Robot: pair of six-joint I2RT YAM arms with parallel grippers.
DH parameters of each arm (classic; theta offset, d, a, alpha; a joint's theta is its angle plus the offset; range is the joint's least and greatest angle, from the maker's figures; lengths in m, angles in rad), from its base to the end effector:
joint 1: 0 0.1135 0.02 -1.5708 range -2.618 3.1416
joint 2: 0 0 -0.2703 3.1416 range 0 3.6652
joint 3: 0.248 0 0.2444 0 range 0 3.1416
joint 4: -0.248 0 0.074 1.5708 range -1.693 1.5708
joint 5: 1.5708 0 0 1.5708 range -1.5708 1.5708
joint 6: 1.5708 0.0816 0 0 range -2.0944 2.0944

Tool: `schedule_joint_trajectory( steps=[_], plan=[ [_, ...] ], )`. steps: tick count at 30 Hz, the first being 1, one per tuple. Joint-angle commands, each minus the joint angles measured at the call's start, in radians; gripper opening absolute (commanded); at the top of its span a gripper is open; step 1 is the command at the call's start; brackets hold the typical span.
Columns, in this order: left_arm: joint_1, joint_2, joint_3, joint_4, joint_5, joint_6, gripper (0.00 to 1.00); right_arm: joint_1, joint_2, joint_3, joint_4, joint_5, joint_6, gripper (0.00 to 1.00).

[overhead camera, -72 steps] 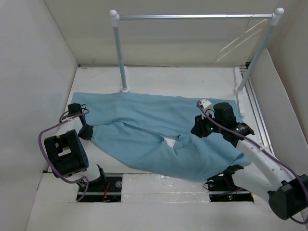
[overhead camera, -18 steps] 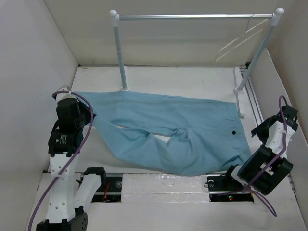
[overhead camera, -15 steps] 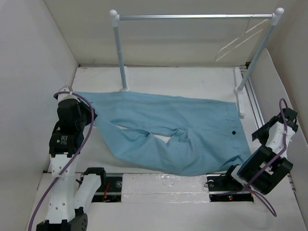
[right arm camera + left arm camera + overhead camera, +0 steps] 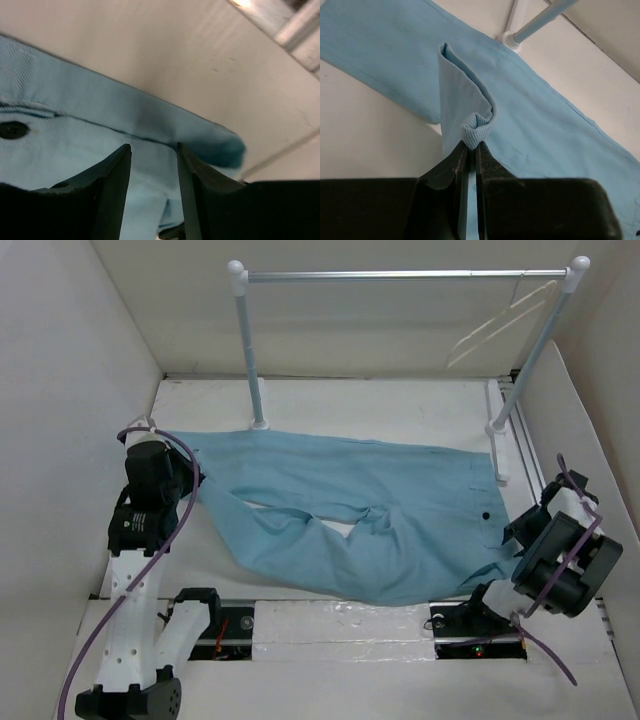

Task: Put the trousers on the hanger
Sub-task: Fold the trousers

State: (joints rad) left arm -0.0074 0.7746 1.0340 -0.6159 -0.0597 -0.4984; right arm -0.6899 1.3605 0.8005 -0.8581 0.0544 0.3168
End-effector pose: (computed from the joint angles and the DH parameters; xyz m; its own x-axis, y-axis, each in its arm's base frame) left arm 0.1861 0.0035 0.3671 -0.2833 -0.4751 -0.8331 -0.2094 0.8784 -0.4297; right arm 0.1667 -0.1433 0.1492 -0.5244 0.8360 -0.1613 0.8475 0.5309 -0.0037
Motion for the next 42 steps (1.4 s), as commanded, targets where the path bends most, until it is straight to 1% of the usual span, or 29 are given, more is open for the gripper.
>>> schedule_joint_trajectory(
  steps=[1, 2, 3, 4, 6, 8, 10, 13, 14, 16, 17, 18, 19, 20, 21, 22, 24, 26, 27, 28, 30, 31, 32, 35, 38, 42],
  plan=[
    [-0.005, 0.000, 0.014, 0.055, -0.066, 0.004, 0.00, 0.058, 0.099, 0.011, 0.125, -0.037, 0.033, 0.47],
    [-0.005, 0.000, 0.017, 0.051, -0.092, 0.007, 0.00, 0.067, 0.127, 0.019, 0.145, -0.045, 0.031, 0.42],
    [-0.005, -0.001, 0.015, 0.047, -0.098, 0.009, 0.00, 0.078, 0.155, 0.028, 0.177, -0.047, 0.028, 0.41],
    [-0.005, -0.006, 0.012, 0.038, -0.101, 0.011, 0.00, 0.088, 0.181, 0.057, 0.189, -0.091, 0.019, 0.41],
    [-0.005, -0.012, -0.003, 0.022, -0.109, 0.008, 0.00, 0.136, 0.253, 0.103, 0.208, -0.094, 0.011, 0.41],
    [-0.005, -0.018, -0.024, 0.012, -0.121, 0.009, 0.00, 0.168, 0.319, 0.189, 0.209, -0.096, -0.010, 0.41],
    [-0.005, -0.026, -0.044, 0.002, -0.123, -0.005, 0.00, 0.190, 0.351, 0.238, 0.221, -0.134, -0.024, 0.40],
    [-0.005, -0.012, -0.055, 0.001, -0.077, -0.012, 0.00, 0.201, 0.379, 0.308, 0.245, -0.172, -0.039, 0.40],
    [-0.005, -0.009, -0.063, 0.002, -0.059, -0.014, 0.00, 0.201, 0.374, 0.325, 0.243, -0.174, -0.044, 0.41],
    [-0.005, -0.006, -0.066, 0.004, -0.031, -0.017, 0.00, 0.172, 0.300, 0.315, 0.245, -0.179, -0.077, 0.51],
    [-0.005, -0.006, -0.063, 0.004, -0.031, -0.019, 0.00, 0.171, 0.299, 0.315, 0.245, -0.179, -0.078, 0.55],
    [-0.005, -0.006, -0.057, 0.005, -0.022, -0.019, 0.00, 0.159, 0.263, 0.284, 0.269, -0.191, -0.087, 0.60],
    [-0.005, -0.006, -0.054, 0.007, -0.005, -0.017, 0.00, 0.126, 0.180, 0.266, 0.269, -0.208, -0.103, 0.63],
    [-0.005, -0.006, -0.046, 0.007, 0.001, -0.016, 0.00, 0.103, 0.136, 0.252, 0.269, -0.206, -0.116, 0.67],
    [-0.005, -0.006, -0.043, 0.011, 0.009, -0.014, 0.00, 0.078, 0.093, 0.214, 0.269, -0.205, -0.122, 0.69],
    [-0.014, -0.003, -0.040, 0.013, 0.020, -0.014, 0.00, 0.020, 0.009, 0.191, 0.272, -0.224, -0.137, 0.72],
    [-0.032, -0.003, -0.038, 0.025, 0.020, -0.015, 0.00, -0.042, -0.059, 0.145, 0.274, -0.252, -0.150, 0.74],
    [-0.052, -0.004, -0.041, 0.030, 0.014, -0.022, 0.00, -0.085, -0.130, 0.083, 0.263, -0.246, -0.157, 0.74],
    [-0.052, -0.005, -0.043, 0.038, 0.014, -0.022, 0.00, -0.085, -0.147, 0.054, 0.272, -0.251, -0.157, 0.74],
    [-0.052, 0.000, -0.042, 0.039, 0.012, -0.023, 0.00, -0.098, -0.158, 0.002, 0.281, -0.277, -0.147, 0.74],
    [-0.052, 0.006, -0.029, 0.032, 0.011, -0.023, 0.00, -0.129, -0.164, -0.052, 0.319, -0.326, -0.137, 0.74],
    [-0.052, 0.008, -0.025, 0.031, 0.006, -0.025, 0.00, -0.129, -0.156, -0.099, 0.338, -0.391, -0.131, 0.74],
    [-0.061, 0.008, -0.011, 0.027, 0.000, -0.025, 0.00, -0.140, -0.146, -0.113, 0.358, -0.425, -0.128, 0.74],
    [-0.062, 0.009, 0.004, 0.013, -0.025, -0.023, 0.00, -0.140, -0.106, -0.144, 0.396, -0.456, -0.116, 0.74],
    [-0.062, 0.006, 0.006, 0.002, -0.045, -0.019, 0.00, -0.140, -0.086, -0.161, 0.432, -0.436, -0.091, 0.74],
    [-0.062, -0.001, 0.009, -0.018, -0.080, -0.014, 0.00, -0.140, -0.035, -0.230, 0.551, -0.476, -0.019, 0.74]
  ],
)
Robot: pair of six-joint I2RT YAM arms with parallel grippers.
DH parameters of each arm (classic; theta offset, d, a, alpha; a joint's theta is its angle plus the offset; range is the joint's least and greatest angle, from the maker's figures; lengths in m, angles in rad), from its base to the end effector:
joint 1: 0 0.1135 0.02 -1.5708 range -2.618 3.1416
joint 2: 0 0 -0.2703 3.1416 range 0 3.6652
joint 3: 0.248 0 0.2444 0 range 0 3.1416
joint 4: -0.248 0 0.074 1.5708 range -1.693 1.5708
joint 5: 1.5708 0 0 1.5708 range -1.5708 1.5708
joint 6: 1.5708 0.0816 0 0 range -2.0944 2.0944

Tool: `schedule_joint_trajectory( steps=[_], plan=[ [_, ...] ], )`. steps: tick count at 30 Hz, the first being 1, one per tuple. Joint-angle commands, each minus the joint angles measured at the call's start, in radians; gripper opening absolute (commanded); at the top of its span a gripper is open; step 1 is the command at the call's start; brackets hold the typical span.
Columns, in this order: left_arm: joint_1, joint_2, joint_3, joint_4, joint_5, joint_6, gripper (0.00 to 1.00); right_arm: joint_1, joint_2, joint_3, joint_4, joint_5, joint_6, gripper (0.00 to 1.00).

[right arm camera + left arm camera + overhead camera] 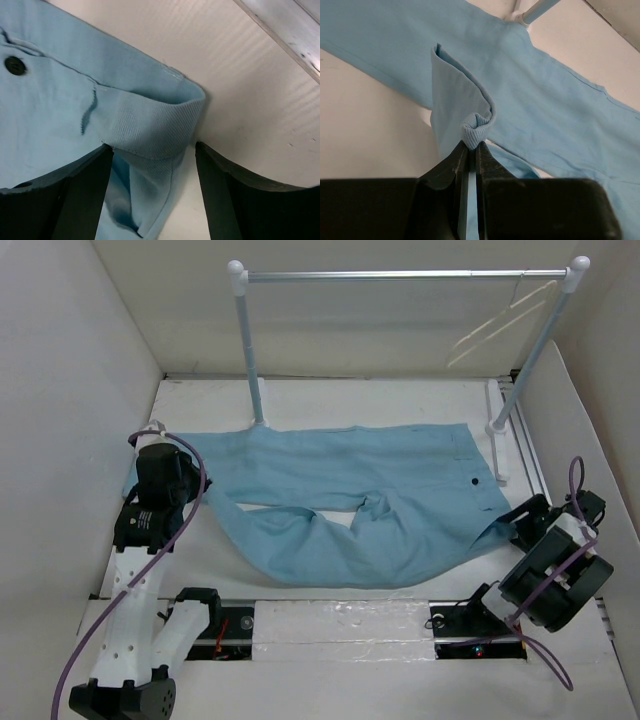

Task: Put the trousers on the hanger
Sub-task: Fold the trousers

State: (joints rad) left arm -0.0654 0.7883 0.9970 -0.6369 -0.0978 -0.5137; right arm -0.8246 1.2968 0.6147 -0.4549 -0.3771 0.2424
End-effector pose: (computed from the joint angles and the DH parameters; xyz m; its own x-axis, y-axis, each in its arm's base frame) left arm 0.1901 -0.0045 0.3485 -0.3493 -0.4672 -0.8122 -0.2242 0.8833 -0.4117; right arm 0.1793 -0.1497 0.1349 -0.4593 0.8256 -0.3278 0.7086 0.5631 0.4252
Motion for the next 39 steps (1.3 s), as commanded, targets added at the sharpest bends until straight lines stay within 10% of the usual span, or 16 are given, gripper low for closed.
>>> schedule_joint_trajectory(
  steps=[1, 4, 6, 8, 12, 24, 33, 39],
  plan=[
    [-0.004, -0.017, 0.048, 0.002, -0.066, 0.001, 0.00, -0.005, 0.056, -0.050, 0.163, -0.048, 0.075, 0.73],
    [-0.004, -0.020, 0.054, -0.012, -0.146, 0.018, 0.00, -0.014, 0.091, -0.059, 0.194, -0.042, 0.087, 0.63],
    [-0.004, -0.017, 0.075, -0.024, -0.213, 0.036, 0.00, -0.015, 0.087, -0.056, 0.165, -0.036, 0.100, 0.21],
    [-0.004, -0.006, 0.133, -0.036, -0.314, 0.043, 0.00, -0.028, 0.017, -0.017, 0.089, 0.023, 0.078, 0.01],
    [-0.004, 0.029, 0.204, -0.018, -0.327, 0.024, 0.00, -0.099, -0.195, 0.084, -0.191, 0.193, 0.045, 0.00],
    [-0.004, -0.010, 0.178, -0.017, -0.354, 0.012, 0.00, 0.005, -0.125, 0.480, -0.513, 0.633, -0.054, 0.00],
    [-0.014, -0.047, 0.026, -0.050, -0.683, 0.011, 0.00, 0.143, -0.068, 0.582, -0.489, 0.618, -0.054, 0.00],
    [0.001, 0.078, 0.188, -0.164, -0.734, -0.071, 0.00, 0.255, -0.004, 0.654, -0.306, 0.450, 0.014, 0.00]
  ],
)
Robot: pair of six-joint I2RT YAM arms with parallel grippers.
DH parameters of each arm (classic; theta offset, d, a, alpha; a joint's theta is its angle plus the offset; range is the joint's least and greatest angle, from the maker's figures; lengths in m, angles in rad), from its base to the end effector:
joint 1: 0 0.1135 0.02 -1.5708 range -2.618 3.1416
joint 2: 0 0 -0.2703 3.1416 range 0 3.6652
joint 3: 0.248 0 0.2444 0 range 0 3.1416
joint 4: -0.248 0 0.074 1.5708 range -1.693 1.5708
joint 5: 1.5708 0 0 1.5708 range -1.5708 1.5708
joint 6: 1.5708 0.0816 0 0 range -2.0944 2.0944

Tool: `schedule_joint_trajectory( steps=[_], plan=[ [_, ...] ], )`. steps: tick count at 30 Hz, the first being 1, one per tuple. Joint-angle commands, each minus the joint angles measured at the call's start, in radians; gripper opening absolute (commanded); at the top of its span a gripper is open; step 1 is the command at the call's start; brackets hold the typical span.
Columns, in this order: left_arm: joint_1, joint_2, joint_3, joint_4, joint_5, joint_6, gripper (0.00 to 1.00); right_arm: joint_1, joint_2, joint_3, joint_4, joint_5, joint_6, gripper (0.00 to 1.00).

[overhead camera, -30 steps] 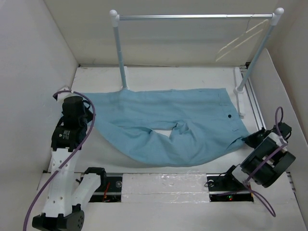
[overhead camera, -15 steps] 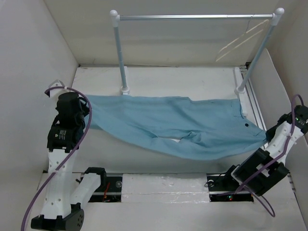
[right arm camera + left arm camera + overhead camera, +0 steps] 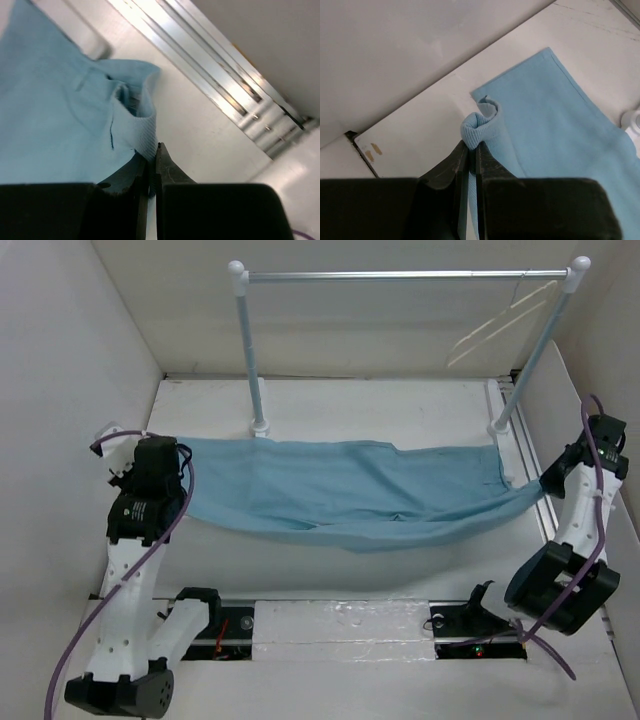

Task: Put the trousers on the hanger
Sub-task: Fold the trousers

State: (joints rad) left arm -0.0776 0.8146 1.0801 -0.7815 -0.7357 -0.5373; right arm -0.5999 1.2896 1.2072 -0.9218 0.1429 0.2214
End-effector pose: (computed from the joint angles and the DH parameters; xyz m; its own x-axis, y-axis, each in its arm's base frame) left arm 0.1681 0.0419 0.3638 -0.1542 -0.3686 -0.9167 -0.7024 0.6934 -0.1607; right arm 0.2156 -0.1615 0.2829 -0.5428 0.6346 -0.5501 0.7597 0.6503 0.0006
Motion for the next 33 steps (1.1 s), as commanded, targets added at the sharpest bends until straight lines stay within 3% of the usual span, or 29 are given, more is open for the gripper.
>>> schedule_joint_trajectory(
  steps=[1, 7, 11, 14, 17, 25, 28, 33],
  plan=[
    [0.024, 0.076, 0.134, -0.042, -0.105, -0.055, 0.00, 0.052, 0.019, 0.064, 0.185, -0.091, 0.042, 0.00],
    [0.024, 0.117, 0.169, -0.257, -0.090, -0.168, 0.00, 0.089, 0.216, 0.140, 0.284, -0.190, 0.068, 0.00],
    [0.024, 0.064, 0.245, -0.355, -0.010, -0.202, 0.00, 0.098, 0.218, 0.086, 0.383, -0.239, 0.093, 0.00],
    [0.036, 0.109, 0.258, -0.357, 0.067, -0.135, 0.00, 0.098, 0.207, 0.018, 0.486, -0.295, 0.121, 0.00],
    [0.045, 0.234, 0.245, -0.352, 0.116, -0.150, 0.00, 0.127, 0.293, 0.064, 0.483, -0.285, 0.137, 0.00],
    [0.045, 0.625, 0.363, -0.220, 0.041, -0.093, 0.00, 0.179, 0.473, 0.208, 0.462, -0.236, 0.148, 0.00],
    [0.045, 0.862, 0.533, -0.237, -0.005, -0.082, 0.00, 0.180, 0.543, 0.259, 0.483, -0.261, 0.183, 0.00],
    [0.106, 1.011, 0.725, -0.233, 0.033, -0.053, 0.00, 0.180, 0.556, 0.256, 0.526, -0.281, 0.231, 0.00]
  ],
)
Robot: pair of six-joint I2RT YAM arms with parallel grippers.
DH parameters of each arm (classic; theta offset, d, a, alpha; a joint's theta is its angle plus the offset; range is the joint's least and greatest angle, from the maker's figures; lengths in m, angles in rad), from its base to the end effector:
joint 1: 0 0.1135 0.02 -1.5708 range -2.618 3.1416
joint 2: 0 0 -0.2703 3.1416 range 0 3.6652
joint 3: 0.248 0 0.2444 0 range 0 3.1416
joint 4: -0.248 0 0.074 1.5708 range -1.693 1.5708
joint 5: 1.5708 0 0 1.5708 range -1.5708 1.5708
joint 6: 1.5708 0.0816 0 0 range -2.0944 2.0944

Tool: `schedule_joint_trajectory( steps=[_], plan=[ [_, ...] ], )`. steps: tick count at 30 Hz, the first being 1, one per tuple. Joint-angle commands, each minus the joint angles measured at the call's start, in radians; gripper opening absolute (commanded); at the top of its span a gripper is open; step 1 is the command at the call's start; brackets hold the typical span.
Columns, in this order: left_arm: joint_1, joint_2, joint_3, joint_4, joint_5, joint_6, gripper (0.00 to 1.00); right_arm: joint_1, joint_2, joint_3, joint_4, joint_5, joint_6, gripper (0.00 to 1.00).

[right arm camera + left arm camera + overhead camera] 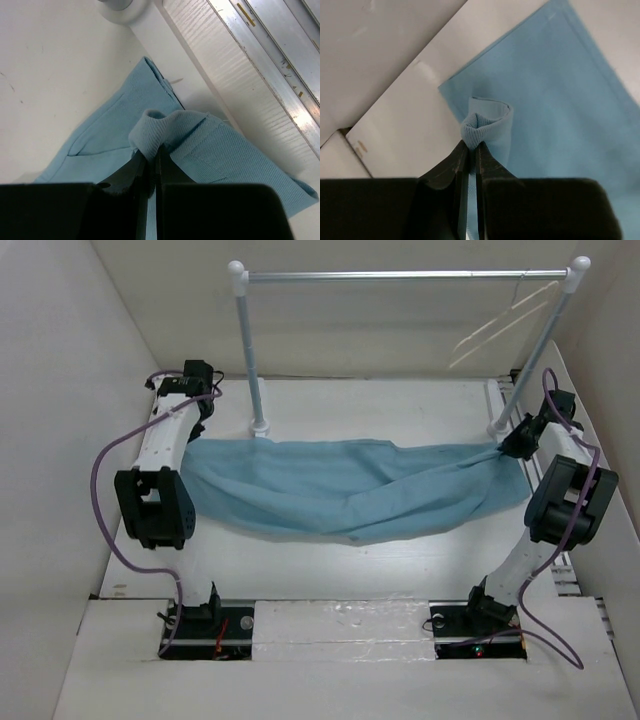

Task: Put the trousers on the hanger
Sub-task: Fold the trousers

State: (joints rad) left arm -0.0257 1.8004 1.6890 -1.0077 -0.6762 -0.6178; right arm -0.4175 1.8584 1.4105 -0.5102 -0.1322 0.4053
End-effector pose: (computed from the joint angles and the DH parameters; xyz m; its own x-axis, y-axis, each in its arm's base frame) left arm 0.3849 0.0412 0.2861 -0.5866 -0.4368 -0.6820 -0.7272 0.6547 0.2061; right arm 0.3931 -0.1626 0.1975 -0.5561 0.6743 -0.4860 0.6006 0.7302 0.3258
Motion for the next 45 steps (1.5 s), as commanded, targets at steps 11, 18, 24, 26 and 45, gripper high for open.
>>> schedule_joint_trajectory(
  steps=[11, 18, 24, 26, 45],
  plan=[
    [0.168, 0.241, 0.287, 0.046, 0.055, 0.056, 0.00, -0.052, 0.028, 0.042, 0.151, -0.026, 0.053, 0.00],
    [0.199, 0.249, 0.307, 0.137, 0.096, 0.039, 0.00, -0.061, 0.042, 0.031, 0.164, -0.032, 0.050, 0.00],
    [0.199, 0.260, 0.351, 0.201, 0.064, 0.055, 0.00, -0.081, 0.012, -0.011, 0.203, -0.072, 0.084, 0.00],
    [0.199, 0.293, 0.377, 0.202, 0.081, 0.082, 0.00, -0.081, 0.007, -0.015, 0.211, -0.105, 0.101, 0.02],
    [0.397, -0.238, -0.376, 0.505, 0.456, 0.093, 0.41, -0.081, -0.560, -0.434, 0.271, -0.217, 0.003, 0.35]
  ],
)
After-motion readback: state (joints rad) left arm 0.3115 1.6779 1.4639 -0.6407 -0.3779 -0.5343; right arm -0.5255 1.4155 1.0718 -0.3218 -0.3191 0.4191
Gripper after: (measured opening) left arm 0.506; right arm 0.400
